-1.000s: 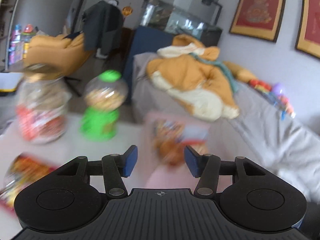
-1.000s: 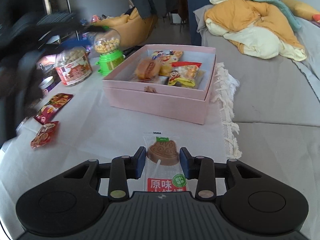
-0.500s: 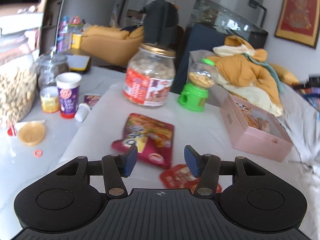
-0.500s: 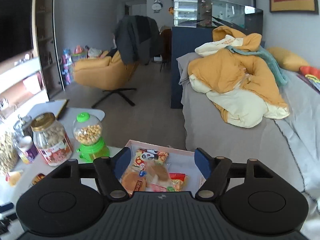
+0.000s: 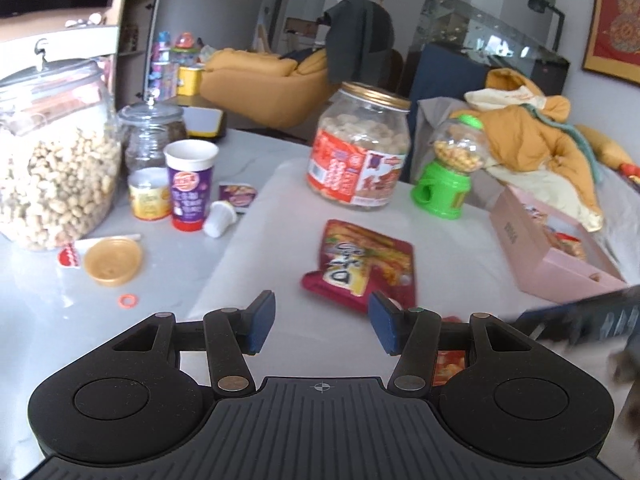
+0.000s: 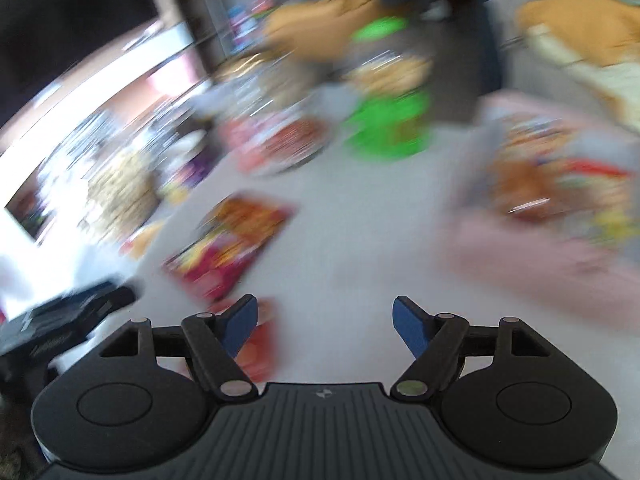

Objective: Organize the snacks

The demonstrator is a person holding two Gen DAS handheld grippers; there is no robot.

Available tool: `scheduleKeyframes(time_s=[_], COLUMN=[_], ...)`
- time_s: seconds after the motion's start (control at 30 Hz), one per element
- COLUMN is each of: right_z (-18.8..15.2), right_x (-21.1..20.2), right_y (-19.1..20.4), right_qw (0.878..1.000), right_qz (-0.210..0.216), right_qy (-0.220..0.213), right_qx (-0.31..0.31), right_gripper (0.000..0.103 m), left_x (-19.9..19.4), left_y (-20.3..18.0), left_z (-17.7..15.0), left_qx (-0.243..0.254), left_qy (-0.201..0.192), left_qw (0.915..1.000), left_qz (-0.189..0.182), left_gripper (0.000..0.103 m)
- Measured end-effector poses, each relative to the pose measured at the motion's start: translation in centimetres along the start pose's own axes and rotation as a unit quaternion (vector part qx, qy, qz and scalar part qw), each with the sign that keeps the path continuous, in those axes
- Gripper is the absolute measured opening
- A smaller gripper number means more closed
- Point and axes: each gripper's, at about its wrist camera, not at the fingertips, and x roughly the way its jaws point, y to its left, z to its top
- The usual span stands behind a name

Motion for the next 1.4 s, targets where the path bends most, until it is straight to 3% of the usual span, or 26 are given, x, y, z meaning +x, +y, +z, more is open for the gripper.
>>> scheduleKeyframes(time_s=[0.13, 0.27, 0.33, 0.43, 0.6, 0.7, 0.77, 0.83, 0.93, 1.1, 1.2, 1.4], right_z=[-0.8, -1.2, -1.6, -1.9, -3.3, -4.1, -4.3, -4.6, -5.2, -6.2, -6.6, -5.9], right_x=[3.4, 4.5, 3.6, 1.5, 0.5, -0.5, -0.8, -1.0, -0.7, 0.1, 0.0, -0.5], right_y=[4.4, 4.9, 3.9, 1.2, -3.7, -5.6, -5.7, -5.4, -4.7, -3.6, -3.3, -2.4], right_qw=[0.998, 0.995, 0.996, 0.996, 0.991, 0.994, 0.995, 0.997, 0.996, 0.992, 0.991, 0.997], right_qz=[-0.006, -0.034, -0.043, -0.055, -0.120, -0.099, -0.087, -0.071, -0.078, -0.099, -0.105, -0.039], right_qy=[0.021, 0.023, 0.010, -0.014, -0.016, -0.030, -0.030, -0.028, -0.031, -0.048, -0.056, -0.049], right_qx=[-0.060, -0.091, -0.084, -0.070, -0.057, -0.032, -0.028, -0.028, -0.042, -0.067, -0.062, -0.048], right_gripper=[0.075, 0.076, 0.075, 0.056, 0.056, 0.060, 0.073, 0.079, 0.085, 0.091, 0.093, 0.094], left_x=[0.4, 0.9, 1.3, 2.0, 3.2, 4.9, 6.3, 7.5, 9.2, 11.0, 10.1, 7.8], left_y=[-0.4, -1.5, -2.2, -3.2, -3.5, -3.2, -3.3, -3.4, -3.1, -3.1, -4.3, -5.6], left_z=[0.2, 0.2, 0.3, 0.3, 1.3, 2.5, 3.2, 3.6, 3.9, 3.5, 2.6, 1.2], left_qx=[0.015, 0.042, 0.053, 0.066, 0.042, 0.021, 0.020, 0.024, 0.024, 0.016, 0.057, 0.103], left_qy=[0.008, 0.012, 0.017, 0.021, 0.015, 0.008, 0.009, 0.013, 0.021, 0.051, 0.054, 0.061], left_qw=[0.9998, 0.9990, 0.9984, 0.9976, 0.9990, 0.9997, 0.9996, 0.9991, 0.9987, 0.9985, 0.9965, 0.9925], left_qz=[0.012, 0.013, 0.011, 0.004, -0.009, 0.001, 0.018, 0.032, 0.040, -0.009, -0.028, -0.023], left_gripper=[0.057, 0.057, 0.057, 0.057, 0.057, 0.057, 0.057, 0.057, 0.057, 0.061, 0.061, 0.061])
